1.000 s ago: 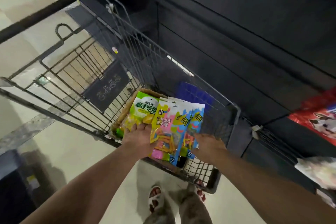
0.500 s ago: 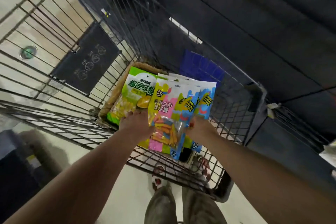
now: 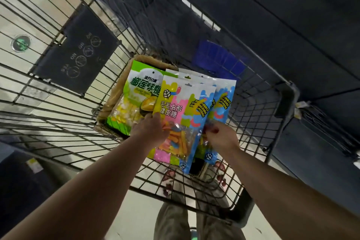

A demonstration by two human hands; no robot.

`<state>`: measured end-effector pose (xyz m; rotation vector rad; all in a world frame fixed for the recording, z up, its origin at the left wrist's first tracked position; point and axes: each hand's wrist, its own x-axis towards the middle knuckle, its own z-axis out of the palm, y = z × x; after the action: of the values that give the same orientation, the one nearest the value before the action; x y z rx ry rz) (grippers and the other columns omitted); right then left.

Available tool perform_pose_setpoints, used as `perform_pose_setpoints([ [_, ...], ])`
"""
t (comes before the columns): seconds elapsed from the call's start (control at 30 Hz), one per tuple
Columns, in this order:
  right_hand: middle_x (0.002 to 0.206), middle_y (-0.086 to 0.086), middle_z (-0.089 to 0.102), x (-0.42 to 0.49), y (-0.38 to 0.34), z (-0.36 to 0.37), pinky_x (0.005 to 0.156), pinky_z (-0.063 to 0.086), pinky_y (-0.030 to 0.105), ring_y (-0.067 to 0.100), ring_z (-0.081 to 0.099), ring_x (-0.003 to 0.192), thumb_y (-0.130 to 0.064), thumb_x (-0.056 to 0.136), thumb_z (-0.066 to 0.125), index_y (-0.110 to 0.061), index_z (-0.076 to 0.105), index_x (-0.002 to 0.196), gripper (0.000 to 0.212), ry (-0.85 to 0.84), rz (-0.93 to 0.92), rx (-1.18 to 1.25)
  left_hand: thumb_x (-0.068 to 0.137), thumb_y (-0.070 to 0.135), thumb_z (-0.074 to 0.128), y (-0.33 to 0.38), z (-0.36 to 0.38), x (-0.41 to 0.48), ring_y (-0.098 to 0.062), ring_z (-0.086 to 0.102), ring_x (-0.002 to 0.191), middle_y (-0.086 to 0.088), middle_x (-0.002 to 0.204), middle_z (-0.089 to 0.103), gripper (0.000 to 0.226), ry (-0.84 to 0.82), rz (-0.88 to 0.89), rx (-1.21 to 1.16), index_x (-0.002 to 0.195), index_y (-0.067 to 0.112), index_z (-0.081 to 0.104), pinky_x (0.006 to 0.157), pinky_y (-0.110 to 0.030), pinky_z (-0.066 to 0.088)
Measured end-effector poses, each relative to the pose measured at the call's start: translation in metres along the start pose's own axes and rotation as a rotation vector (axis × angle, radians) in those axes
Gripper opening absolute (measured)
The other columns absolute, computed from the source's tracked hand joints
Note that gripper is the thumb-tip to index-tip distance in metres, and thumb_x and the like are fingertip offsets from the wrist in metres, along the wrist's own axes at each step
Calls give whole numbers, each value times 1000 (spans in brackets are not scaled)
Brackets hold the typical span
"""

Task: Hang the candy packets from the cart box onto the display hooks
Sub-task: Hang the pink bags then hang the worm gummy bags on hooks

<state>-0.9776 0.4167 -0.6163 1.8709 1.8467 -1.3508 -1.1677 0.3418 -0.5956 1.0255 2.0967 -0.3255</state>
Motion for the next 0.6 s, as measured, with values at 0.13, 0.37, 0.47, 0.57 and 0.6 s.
perform_pose_setpoints([
  [0.13,81,-7,60,-3,0,-9,58,41,24,18,58,82,-44,88,59,-24,60,89,20,-53,-30,8,92,49,51,4,5,6,-38,47,126,-17,140,44,65,-19,-29,-132,142,12,30,95,-44,42],
  [0.37,96,3,69,5,-16,17,71,53,32,25,66,89,-37,90,58,-21,66,95,18,-72,-39,62,91,52,53,3,15,18,-37,47,124,-17,134,47,64,-42,-69,-216,141,17,35,97,-44,42],
  [0.47,88,1,64,2,-7,13,64,46,28,26,65,86,-38,91,57,-20,58,93,17,-38,-29,50,89,51,56,1,15,21,-36,49,124,-13,136,45,63,-2,-92,-231,139,17,38,98,-45,44],
  [0.57,86,2,59,0,5,3,55,42,23,21,60,75,-37,93,55,-15,57,95,22,35,-3,88,87,57,55,2,14,22,-36,47,126,-13,140,43,69,26,-99,-264,140,16,38,100,-46,43],
  [0.6,84,2,58,-1,9,-3,50,38,21,16,56,69,-35,94,55,-16,55,93,19,73,14,115,87,57,55,3,14,23,-36,47,127,-13,142,42,71,25,-104,-273,142,16,37,100,-46,42],
])
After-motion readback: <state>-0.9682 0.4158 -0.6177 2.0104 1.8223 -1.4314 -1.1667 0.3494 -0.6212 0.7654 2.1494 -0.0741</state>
